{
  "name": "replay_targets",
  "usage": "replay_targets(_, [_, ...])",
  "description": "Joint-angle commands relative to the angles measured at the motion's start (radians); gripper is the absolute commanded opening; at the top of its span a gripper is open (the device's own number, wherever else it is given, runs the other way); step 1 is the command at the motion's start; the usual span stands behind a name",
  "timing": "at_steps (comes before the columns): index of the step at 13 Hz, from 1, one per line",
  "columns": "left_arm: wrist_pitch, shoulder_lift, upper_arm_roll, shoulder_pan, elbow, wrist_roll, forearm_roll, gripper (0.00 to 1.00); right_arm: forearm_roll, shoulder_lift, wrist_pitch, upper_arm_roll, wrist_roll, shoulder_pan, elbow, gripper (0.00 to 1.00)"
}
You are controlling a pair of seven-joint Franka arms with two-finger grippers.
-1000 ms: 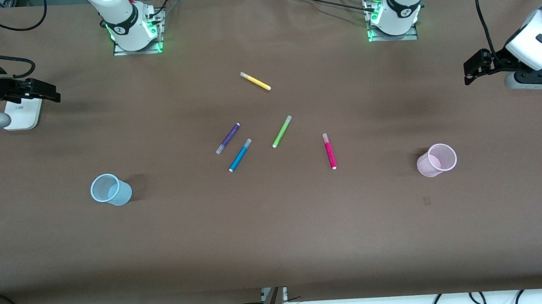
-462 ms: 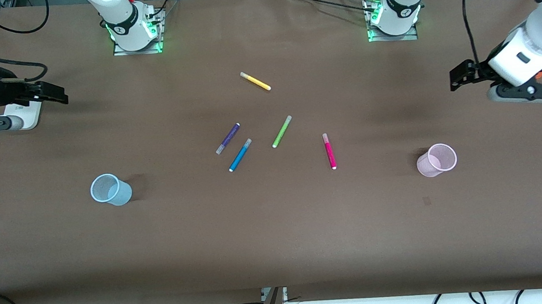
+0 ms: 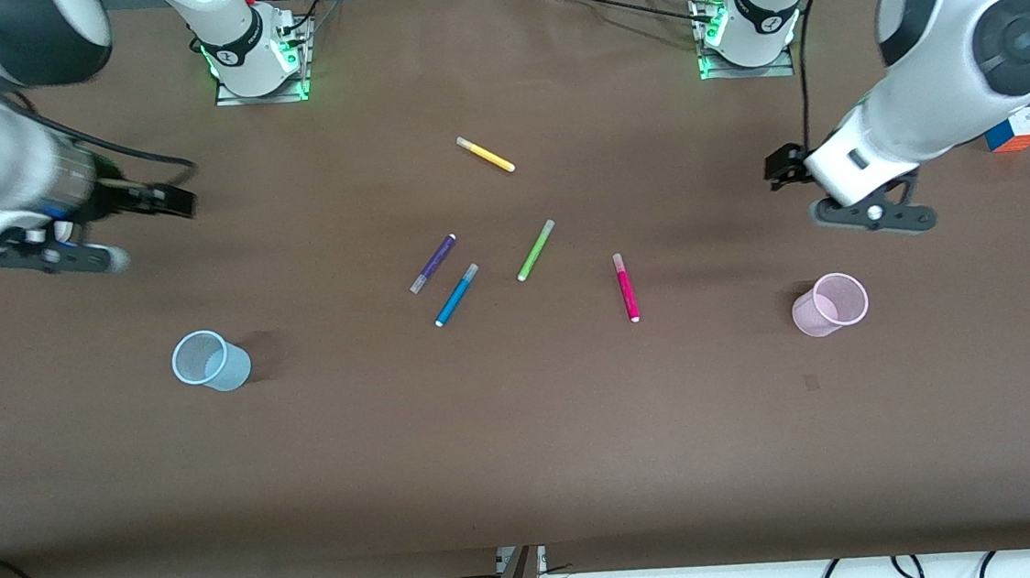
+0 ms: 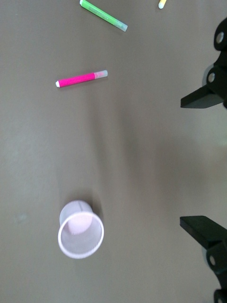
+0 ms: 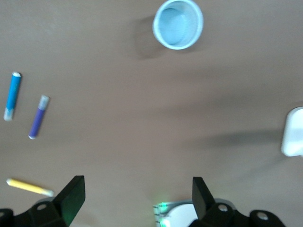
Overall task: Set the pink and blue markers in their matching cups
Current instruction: 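Move the right gripper to the blue marker while the left gripper reaches the pink marker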
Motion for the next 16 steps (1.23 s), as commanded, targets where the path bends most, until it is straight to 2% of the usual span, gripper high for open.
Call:
replay_targets(1, [0.035,0.078,-0.055,-0.012,0.006,-0.096,-0.012,1.00,-0.010,0.106,0.094,-0.002,0.225,0.109,0.022,1.00])
replay_targets(4, [0.110,0.147,-0.083,-0.030,-0.011,-0.159,0.000,1.00,-0.007,0.212,0.262,-0.002,0.489,0.224,0.024,1.00])
replay_targets(7, [0.245,0.163,-0.083,-0.068,-0.095,-0.210,-0.001,1.00,0.003,0.310,0.416,-0.002,0.669,0.287,0.025,1.00])
replay_targets(10, [0.429,0.185,-0.083,-0.148,-0.201,-0.325,-0.001,1.00,0.093,0.427,0.606,-0.002,0.779,0.326,0.031,1.00])
replay_targets(11, [0.470,0.193,-0.083,-0.160,-0.227,-0.334,0.000,1.00,0.084,0.467,0.660,-0.002,0.810,0.353,0.033,1.00])
replay_targets(12, [0.500,0.204,-0.083,-0.167,-0.241,-0.334,0.002,1.00,0.082,0.503,0.698,-0.009,0.829,0.393,0.051,1.00])
replay_targets(15, [0.676,0.265,-0.081,-0.206,-0.296,-0.336,0.002,1.00,0.081,0.585,0.714,-0.009,0.837,0.406,0.106,0.99])
replay_targets(16, [0.699,0.281,-0.081,-0.208,-0.299,-0.336,0.002,1.00,0.081,0.600,0.723,-0.009,0.837,0.416,0.113,0.99])
